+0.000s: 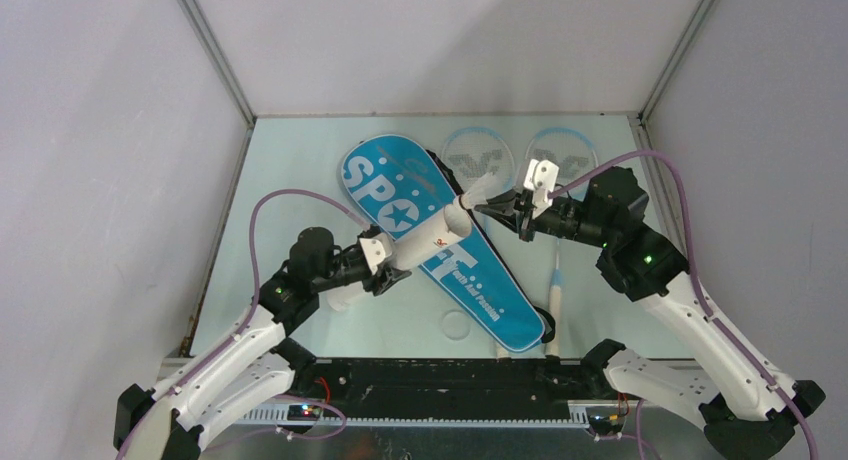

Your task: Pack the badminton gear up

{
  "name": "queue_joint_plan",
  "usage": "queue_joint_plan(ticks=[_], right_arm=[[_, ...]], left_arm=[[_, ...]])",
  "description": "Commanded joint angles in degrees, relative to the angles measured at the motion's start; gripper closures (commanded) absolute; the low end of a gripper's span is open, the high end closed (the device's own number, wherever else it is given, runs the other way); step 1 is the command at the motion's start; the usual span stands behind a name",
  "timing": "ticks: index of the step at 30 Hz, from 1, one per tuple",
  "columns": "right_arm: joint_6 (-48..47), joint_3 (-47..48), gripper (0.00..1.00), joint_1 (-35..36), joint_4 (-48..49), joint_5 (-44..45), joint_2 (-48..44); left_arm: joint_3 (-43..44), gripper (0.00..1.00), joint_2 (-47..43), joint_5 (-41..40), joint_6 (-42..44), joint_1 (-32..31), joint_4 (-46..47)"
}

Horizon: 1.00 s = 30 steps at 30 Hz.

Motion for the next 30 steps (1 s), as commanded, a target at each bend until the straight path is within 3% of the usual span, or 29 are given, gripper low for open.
queue_joint_plan(ticks=[1,9,16,24,30], right_arm=[[-4.2,0.6,1.00,0.3,-3.8,-5.1,1.6],[-7.8,5.1,1.00,1.2,-11.6,-11.8,6.9],[-7.5,7.3,1.00,3.4,-9.4,-13.9,11.9],[-7.4,10.0,0.92,6.7,-11.5,-12.1,14.9],[-7.5,10.6,0.73,7.2,-12.0,-8.1,12.6]], left_arm=[[1.4,0.60,-0.9,2.5,2.0,-0.3,1.0],[1.7,0.60,-1.0,5.2,3.5,-0.3,0.7],[1.7,0.60,-1.3,7.7,4.6,-0.3,0.1],[0.4,0.60,-2.5,9.2,4.0,-0.4,2.7],[-0.2,0.61,-3.6,8.9,4.1,-0.4,2.9]])
